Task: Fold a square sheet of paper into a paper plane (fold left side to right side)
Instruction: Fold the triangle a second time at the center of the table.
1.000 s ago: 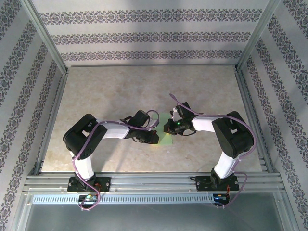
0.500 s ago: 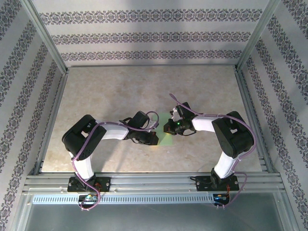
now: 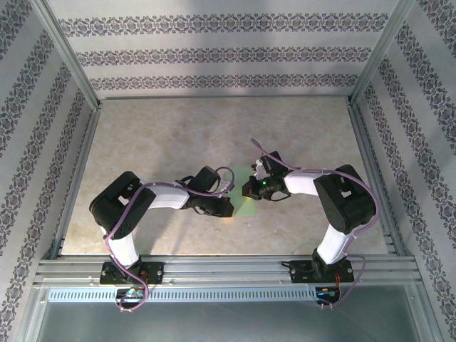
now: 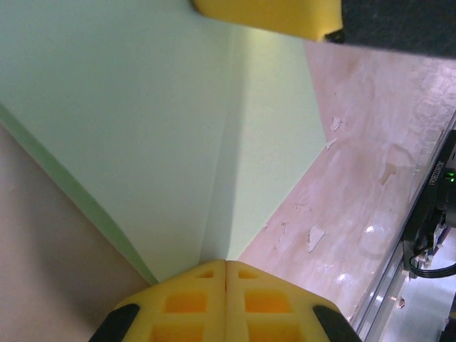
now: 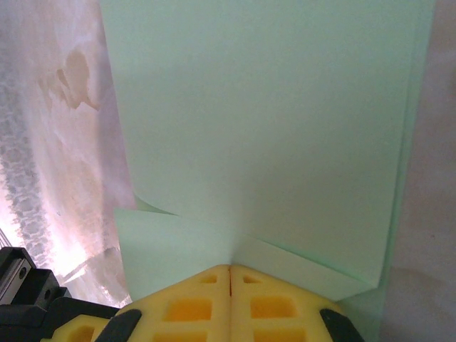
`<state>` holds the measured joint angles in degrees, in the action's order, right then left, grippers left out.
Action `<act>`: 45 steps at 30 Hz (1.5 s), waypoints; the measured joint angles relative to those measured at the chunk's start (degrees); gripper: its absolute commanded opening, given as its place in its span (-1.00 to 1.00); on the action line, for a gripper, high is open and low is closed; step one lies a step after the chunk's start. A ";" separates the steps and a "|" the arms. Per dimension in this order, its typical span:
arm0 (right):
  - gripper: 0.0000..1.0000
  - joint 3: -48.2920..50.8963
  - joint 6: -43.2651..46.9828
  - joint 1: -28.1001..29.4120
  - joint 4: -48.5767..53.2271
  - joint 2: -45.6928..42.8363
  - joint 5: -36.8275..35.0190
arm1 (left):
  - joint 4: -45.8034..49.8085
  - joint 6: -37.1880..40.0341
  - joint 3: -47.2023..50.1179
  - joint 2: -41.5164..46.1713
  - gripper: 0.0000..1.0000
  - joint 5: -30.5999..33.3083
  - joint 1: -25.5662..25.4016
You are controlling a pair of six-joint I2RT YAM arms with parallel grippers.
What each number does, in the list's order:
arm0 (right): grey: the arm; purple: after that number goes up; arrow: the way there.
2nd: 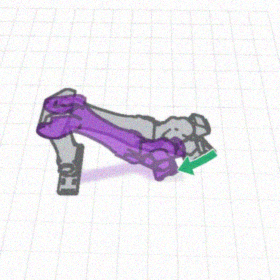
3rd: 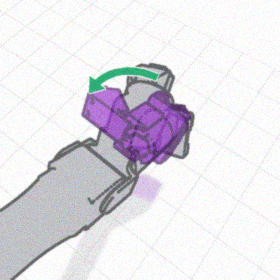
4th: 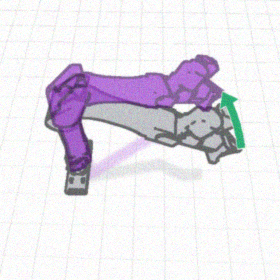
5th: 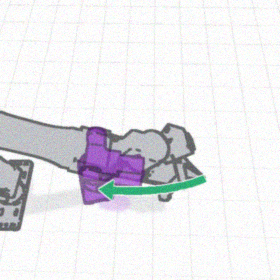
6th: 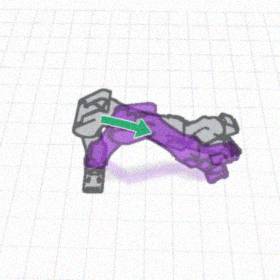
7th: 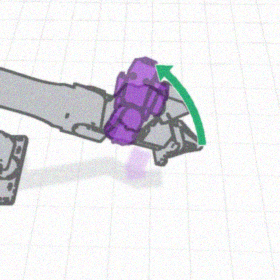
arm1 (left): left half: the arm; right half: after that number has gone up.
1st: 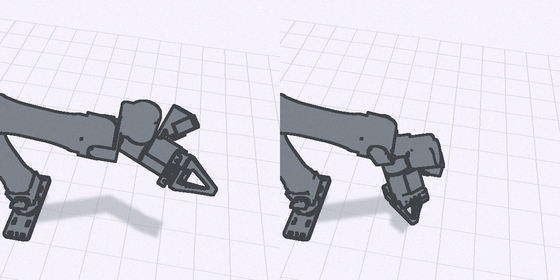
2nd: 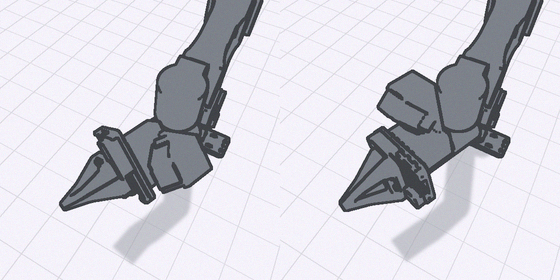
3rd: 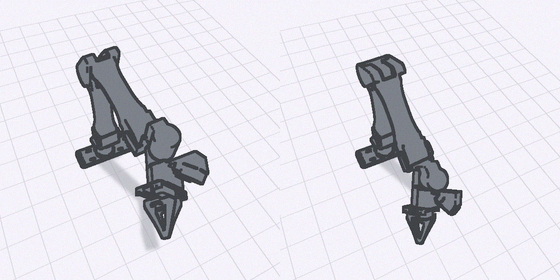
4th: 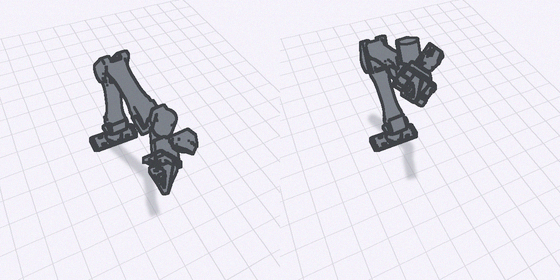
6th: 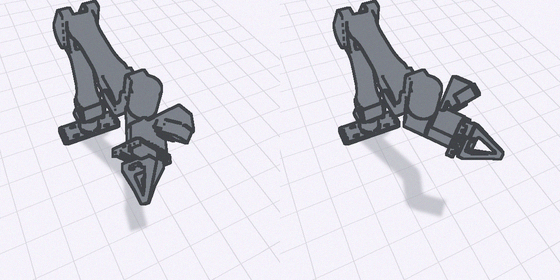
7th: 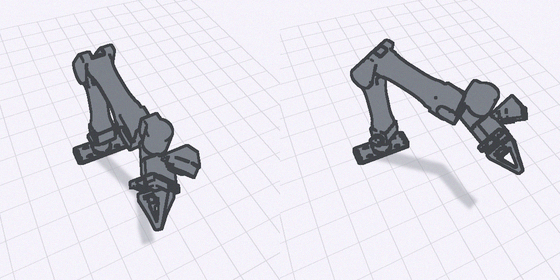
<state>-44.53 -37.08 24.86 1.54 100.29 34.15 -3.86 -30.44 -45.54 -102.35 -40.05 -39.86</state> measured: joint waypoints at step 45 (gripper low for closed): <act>-1.00 -0.37 0.24 0.02 0.68 0.15 -0.02 | 1.66 3.26 -6.99 -4.74 -0.96 1.55 0.17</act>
<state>-44.91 -36.84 24.88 2.22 100.44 34.13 -2.20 -27.18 -52.53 -107.09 -38.50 -39.68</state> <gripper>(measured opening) 0.055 0.064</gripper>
